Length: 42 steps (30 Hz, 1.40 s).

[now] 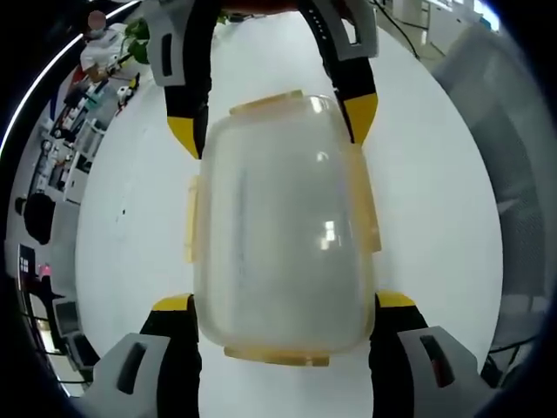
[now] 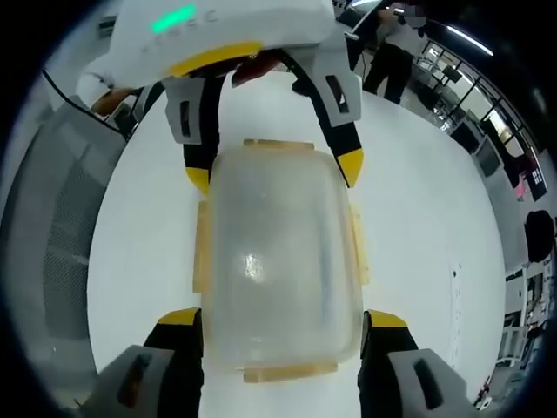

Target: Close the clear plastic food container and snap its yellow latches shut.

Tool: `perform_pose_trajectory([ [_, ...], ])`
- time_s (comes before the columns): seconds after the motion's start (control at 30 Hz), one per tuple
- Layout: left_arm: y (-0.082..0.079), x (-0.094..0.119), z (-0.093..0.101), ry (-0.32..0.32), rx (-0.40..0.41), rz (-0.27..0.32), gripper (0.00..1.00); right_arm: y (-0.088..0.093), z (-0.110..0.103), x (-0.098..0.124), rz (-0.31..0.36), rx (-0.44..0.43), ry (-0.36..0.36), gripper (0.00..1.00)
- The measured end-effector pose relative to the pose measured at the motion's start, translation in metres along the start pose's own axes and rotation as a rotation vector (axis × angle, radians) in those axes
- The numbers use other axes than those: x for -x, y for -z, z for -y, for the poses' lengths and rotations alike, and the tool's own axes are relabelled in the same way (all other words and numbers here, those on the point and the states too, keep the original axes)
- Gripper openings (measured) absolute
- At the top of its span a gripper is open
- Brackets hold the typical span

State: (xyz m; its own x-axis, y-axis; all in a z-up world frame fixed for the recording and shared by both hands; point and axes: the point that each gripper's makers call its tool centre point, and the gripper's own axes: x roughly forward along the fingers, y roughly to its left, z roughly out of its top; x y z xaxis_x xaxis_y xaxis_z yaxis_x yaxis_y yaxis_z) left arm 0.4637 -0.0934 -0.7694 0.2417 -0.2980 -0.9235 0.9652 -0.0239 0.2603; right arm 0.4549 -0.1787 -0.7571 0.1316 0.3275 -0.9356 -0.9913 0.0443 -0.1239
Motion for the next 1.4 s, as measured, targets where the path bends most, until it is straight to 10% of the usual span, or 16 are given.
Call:
perform_pose_trajectory([
  [1.4,-0.024,-0.021,-0.042,-0.006,0.004,0.022,0.79,0.029,0.042,0.001,-0.01,-0.005,0.026,0.73],
])
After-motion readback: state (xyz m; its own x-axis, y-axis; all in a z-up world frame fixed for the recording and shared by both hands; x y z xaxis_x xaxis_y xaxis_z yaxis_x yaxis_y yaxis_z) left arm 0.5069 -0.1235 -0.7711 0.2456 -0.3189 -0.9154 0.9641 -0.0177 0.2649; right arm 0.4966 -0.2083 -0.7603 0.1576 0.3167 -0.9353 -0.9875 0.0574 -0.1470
